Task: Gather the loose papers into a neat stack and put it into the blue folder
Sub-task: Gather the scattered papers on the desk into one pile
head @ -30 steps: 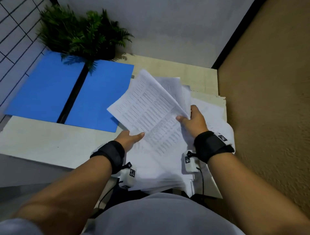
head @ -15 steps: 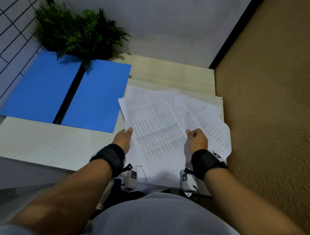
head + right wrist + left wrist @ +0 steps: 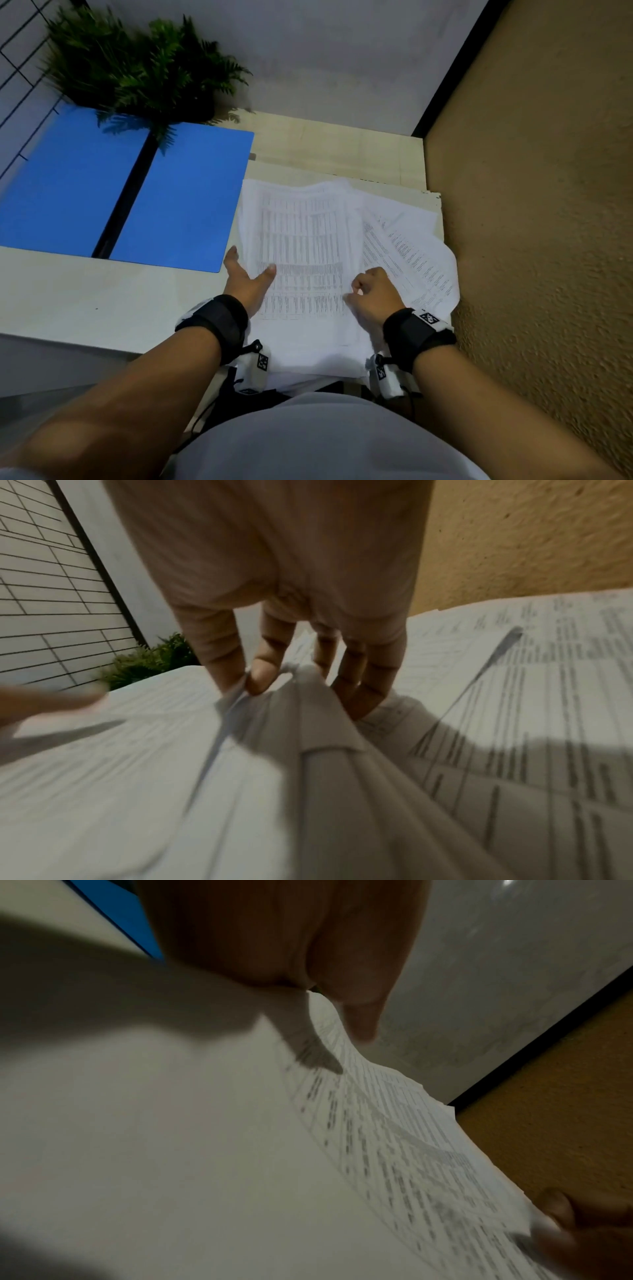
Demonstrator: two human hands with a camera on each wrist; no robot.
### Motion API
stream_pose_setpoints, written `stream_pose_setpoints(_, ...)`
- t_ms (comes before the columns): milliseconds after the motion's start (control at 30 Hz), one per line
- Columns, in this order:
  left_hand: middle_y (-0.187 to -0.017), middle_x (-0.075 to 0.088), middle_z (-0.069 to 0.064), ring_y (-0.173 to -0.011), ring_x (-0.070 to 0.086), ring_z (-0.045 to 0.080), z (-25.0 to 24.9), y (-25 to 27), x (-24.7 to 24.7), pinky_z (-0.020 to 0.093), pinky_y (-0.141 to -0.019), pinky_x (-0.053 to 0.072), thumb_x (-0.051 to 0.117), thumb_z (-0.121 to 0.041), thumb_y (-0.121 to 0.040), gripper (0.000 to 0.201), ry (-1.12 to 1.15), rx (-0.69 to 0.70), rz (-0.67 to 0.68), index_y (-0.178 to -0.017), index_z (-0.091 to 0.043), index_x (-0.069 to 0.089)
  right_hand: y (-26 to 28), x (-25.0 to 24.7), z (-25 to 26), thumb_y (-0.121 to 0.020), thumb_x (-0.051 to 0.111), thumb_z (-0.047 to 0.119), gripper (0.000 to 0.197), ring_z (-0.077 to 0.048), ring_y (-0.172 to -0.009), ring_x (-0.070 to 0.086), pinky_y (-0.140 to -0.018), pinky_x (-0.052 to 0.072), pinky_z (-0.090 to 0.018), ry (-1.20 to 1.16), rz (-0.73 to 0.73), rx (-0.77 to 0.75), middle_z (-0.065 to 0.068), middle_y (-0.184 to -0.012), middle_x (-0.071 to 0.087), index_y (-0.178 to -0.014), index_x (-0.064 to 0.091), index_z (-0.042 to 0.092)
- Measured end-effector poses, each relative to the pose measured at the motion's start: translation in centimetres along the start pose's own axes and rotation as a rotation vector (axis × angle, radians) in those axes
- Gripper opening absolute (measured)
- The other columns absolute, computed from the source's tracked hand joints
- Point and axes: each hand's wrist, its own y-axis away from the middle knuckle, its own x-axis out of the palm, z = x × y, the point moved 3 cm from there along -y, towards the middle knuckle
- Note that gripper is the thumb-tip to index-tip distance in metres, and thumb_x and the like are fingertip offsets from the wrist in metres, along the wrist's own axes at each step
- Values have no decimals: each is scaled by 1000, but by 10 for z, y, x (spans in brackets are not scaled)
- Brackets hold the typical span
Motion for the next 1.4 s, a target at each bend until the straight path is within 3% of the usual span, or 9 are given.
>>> stream_pose_setpoints(100, -136, 58, 16, -119, 60, 33, 15, -22, -6, 53, -104, 48, 73, -10, -81, 58, -104, -67, 30, -132, -15, 44, -13, -26, -4, -80, 69, 40, 30, -24, -85, 57, -68, 47, -32, -70, -337, 147, -4, -96, 57, -86, 57, 14)
stream_pose_setpoints(167, -130, 63, 14, -117, 61, 35, 20, -29, -11, 54, -103, 48, 70, -6, -84, 43, -111, -83, 56, -120, -19, 52, -22, -45, -19, -82, 70, 39, 47, -32, -114, 50, -93, 45, -43, -9, -467, 361, -13, -122, 53, -115, 55, 9)
stream_pose_setpoints(367, -126, 63, 8, -115, 60, 32, 9, -14, -13, 51, -103, 48, 57, 0, -91, 45, -64, -41, 116, -124, -29, 48, -34, -43, -32, -93, 60, 31, 42, -30, -116, 57, -103, 43, -34, -174, -192, 325, -6, -116, 60, -124, 57, 4)
stream_pose_setpoints(533, -120, 60, -1, -110, 58, 22, 10, -12, -21, 40, -101, 43, 52, 5, -95, 53, 84, -48, 62, -137, -27, 42, -15, -49, -40, -96, 47, 29, 45, -35, -123, 52, -108, 40, -43, -208, -382, 441, -15, -138, 55, -134, 55, 6)
stream_pose_setpoints(767, -150, 49, 3, -137, 46, 27, 20, -38, -32, 54, -117, 28, 63, -2, -87, 74, 191, -77, 87, -151, -26, 34, 28, -55, -79, -73, 75, 34, 74, -40, -126, 43, -105, 42, -47, -119, -407, 820, -18, -140, 36, -132, 45, 2)
stream_pose_setpoints(867, -147, 52, 4, -136, 47, 28, 15, -40, -30, 54, -117, 28, 61, 2, -89, 69, 158, -71, 96, -149, -22, 39, 28, -50, -74, -74, 82, 19, 79, -37, -122, 54, -103, 46, -46, -530, -552, 745, -17, -136, 49, -137, 39, 0)
stream_pose_setpoints(1033, -155, 42, 4, -142, 38, 27, 40, -69, -41, 53, -119, 22, 67, -1, -81, 83, 111, -91, 85, -153, -25, 31, 8, -53, -57, -89, 62, -4, 53, -30, -125, 51, -104, 40, -36, -579, -509, 530, -10, -135, 53, -140, 45, 0)
stream_pose_setpoints(1167, -136, 58, 5, -124, 54, 27, 15, -38, -33, 48, -113, 34, 56, 4, -93, 55, 33, -103, 118, -144, -14, 45, -6, -61, -38, -94, 57, 5, 18, -30, -96, 62, -80, 41, -27, -412, -426, 357, -9, -98, 63, -110, 64, 0)
stream_pose_setpoints(1400, -128, 61, 12, -120, 57, 36, 1, -30, -13, 41, -106, 43, 54, -4, -96, 43, -192, -105, 37, -139, -8, 48, -45, -39, -36, -84, 66, 22, 37, -28, -110, 60, -96, 47, -31, -359, -252, 354, -6, -120, 62, -117, 62, 6)
